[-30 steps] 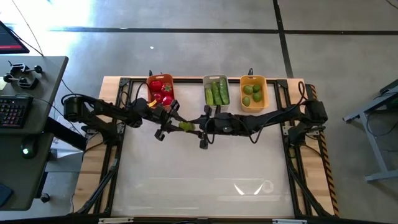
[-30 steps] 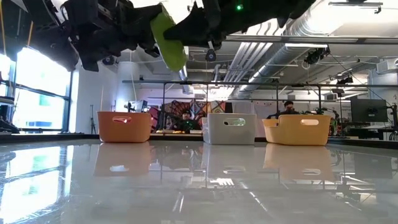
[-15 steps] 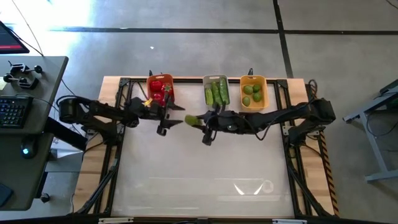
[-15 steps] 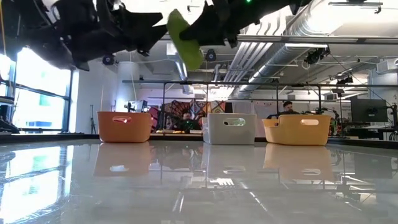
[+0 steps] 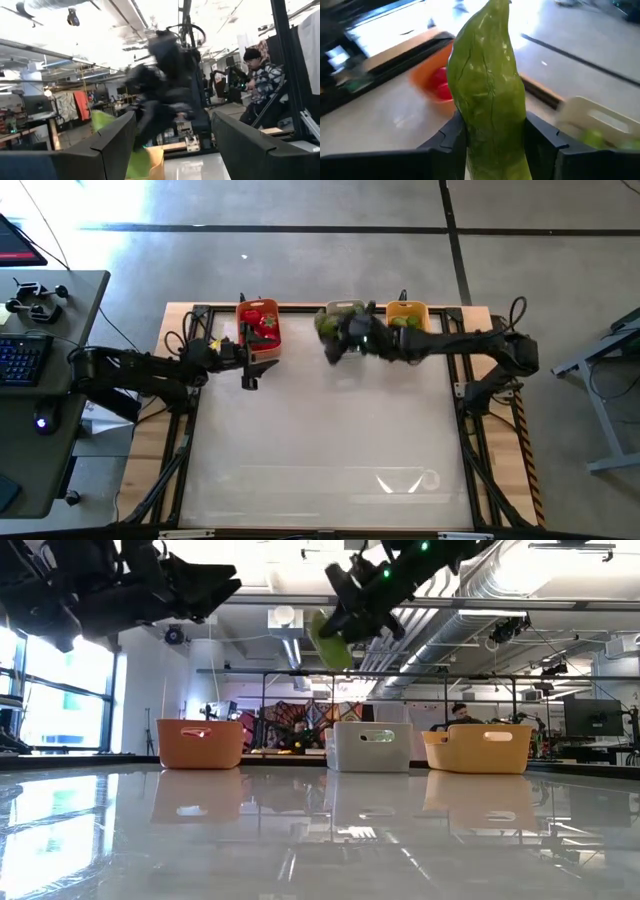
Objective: Sort produce into baskets
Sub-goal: Put the cucumber into the gray bin
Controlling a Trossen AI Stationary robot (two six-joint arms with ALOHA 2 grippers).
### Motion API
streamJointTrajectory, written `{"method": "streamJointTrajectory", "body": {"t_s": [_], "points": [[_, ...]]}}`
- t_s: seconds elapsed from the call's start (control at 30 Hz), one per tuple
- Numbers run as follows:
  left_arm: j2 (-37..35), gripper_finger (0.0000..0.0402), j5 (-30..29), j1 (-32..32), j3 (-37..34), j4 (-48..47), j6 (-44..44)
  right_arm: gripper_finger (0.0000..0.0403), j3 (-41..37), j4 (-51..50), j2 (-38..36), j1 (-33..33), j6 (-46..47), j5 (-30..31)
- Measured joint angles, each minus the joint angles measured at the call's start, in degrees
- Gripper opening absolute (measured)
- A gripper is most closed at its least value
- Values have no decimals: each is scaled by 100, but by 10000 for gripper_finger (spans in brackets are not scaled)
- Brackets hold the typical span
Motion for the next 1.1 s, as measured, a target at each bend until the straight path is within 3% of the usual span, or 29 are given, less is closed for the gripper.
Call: {"method": "streamJointTrajectory", "body": {"t_s": [0.1,0.37,0.97,1.1], "points": [[-55,248,1,25,0,-140,0,131,126,-331,0,-463,384,-26],[-51,248,-9,24,0,-157,0,131,305,-963,369,-1260,1395,-903],[-44,248,-138,23,-2,-296,0,132,1333,-2049,1792,-1985,1945,-1698],[-44,248,-138,23,-2,-325,-3,157,1436,-2347,1893,-2013,1952,-1724]]}}
